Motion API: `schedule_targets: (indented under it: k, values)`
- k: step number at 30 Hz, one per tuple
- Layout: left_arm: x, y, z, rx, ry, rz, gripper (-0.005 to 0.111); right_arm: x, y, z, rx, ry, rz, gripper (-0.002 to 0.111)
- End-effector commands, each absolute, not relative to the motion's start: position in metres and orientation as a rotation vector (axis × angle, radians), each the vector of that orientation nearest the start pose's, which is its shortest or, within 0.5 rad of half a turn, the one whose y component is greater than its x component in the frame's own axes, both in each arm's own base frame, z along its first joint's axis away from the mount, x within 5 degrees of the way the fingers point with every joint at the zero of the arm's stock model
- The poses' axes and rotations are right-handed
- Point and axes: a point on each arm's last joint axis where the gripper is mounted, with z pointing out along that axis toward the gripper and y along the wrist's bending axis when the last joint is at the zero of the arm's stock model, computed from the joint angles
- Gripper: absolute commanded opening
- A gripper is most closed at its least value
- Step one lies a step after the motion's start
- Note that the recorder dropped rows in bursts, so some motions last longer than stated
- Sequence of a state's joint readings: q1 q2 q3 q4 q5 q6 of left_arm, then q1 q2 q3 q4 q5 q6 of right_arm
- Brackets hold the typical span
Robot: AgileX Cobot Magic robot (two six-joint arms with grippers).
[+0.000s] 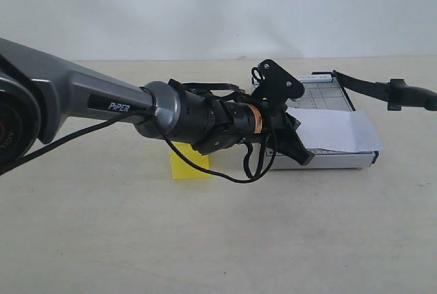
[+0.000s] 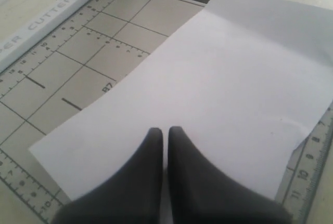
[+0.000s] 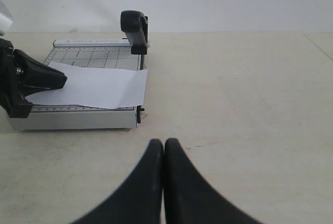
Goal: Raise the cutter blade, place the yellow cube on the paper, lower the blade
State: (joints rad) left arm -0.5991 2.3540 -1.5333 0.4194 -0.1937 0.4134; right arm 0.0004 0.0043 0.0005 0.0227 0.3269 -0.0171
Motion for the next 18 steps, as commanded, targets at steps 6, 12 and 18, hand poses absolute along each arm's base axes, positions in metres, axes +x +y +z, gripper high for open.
schedule_targets:
  k: [6,12,18]
  values:
    - [0.414,-0.305,0.097,1.385,1.59,0.014,0.004,0.054,0.0,0.184,-0.008,1.806,0.001,0.0]
    - [0.406,-0.317,0.088,1.413,1.575,-0.008,0.004,0.054,0.0,0.184,-0.008,1.806,0.001,0.0]
    - [0.405,-0.322,0.092,1.392,1.558,-0.028,0.004,0.054,0.0,0.184,-0.008,1.806,0.001,0.0]
